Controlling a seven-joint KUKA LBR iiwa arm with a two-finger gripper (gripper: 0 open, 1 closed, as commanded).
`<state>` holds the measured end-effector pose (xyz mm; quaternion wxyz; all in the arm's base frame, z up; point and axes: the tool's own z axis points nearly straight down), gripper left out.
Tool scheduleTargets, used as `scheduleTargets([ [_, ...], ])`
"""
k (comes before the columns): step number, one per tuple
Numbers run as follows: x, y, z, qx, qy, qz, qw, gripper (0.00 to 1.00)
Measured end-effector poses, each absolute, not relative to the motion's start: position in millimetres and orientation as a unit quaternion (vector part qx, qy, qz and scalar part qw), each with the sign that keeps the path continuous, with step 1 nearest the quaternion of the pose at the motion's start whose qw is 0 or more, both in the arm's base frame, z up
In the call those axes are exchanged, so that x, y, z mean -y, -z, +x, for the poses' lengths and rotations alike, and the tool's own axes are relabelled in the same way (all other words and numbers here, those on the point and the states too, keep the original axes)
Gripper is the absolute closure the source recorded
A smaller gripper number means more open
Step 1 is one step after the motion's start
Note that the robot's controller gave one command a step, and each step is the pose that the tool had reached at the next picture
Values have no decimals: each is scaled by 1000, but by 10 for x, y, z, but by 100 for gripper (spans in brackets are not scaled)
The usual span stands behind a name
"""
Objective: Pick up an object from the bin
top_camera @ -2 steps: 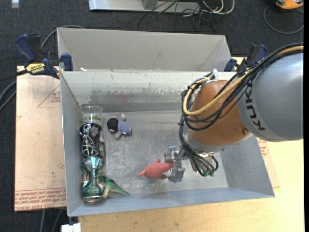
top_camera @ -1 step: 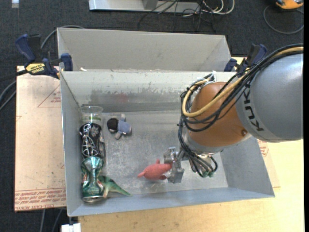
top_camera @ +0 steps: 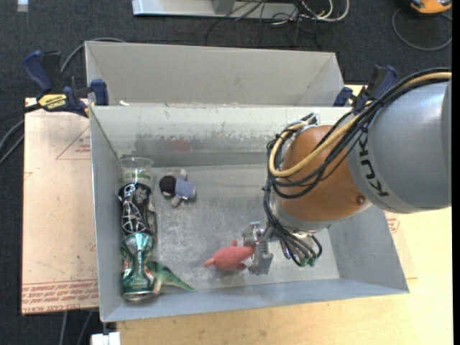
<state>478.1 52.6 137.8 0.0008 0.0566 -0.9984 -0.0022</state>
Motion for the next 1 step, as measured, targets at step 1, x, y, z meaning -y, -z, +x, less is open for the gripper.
scheduleTargets([
  [1, -526, -1330, 4774, 998, 2, 57, 2, 100],
])
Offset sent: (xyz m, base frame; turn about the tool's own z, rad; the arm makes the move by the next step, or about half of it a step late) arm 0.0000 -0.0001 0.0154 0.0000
